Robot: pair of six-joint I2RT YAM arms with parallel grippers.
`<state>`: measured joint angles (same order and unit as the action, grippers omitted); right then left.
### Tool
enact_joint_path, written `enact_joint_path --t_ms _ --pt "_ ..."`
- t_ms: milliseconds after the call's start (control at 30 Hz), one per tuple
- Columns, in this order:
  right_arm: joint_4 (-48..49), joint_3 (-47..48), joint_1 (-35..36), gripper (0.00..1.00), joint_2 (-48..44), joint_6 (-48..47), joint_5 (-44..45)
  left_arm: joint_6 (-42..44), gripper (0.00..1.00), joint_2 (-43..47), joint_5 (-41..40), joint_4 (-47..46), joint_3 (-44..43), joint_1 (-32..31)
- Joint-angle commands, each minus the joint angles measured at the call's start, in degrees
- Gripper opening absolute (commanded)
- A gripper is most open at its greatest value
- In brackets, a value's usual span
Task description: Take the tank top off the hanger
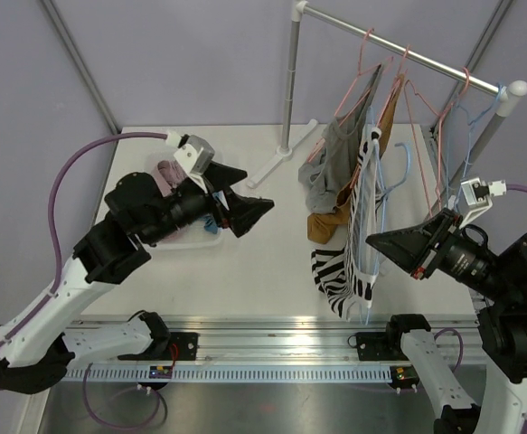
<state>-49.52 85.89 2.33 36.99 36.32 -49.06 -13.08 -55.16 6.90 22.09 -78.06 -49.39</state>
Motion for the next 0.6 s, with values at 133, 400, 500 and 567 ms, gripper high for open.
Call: enact_joint_path --t_ms 133,400,500,567 --pt "0.82 -0.81 2.06 0.0 -1.4 1.12 -10.87 7.27 0.99 -7.5 -1.36 -16.45 -0.33 -8.17" --pt "0.82 -1.07 4.26 0.0 0.01 1.83 -13.25 11.32 0.99 -12.51 -2.15 -23.48 -0.34 -9.24" --pt "1.44 -1.07 5.05 0.0 0.8 2.27 -14.48 11.5 0.99 -14.18 -1.36 -25.16 -1.3 -9.33" --pt "1.36 -0.72 5.67 0.0 1.15 2.1 -14.75 11.59 0.99 -15.24 -0.83 -25.42 -2.61 -9.24"
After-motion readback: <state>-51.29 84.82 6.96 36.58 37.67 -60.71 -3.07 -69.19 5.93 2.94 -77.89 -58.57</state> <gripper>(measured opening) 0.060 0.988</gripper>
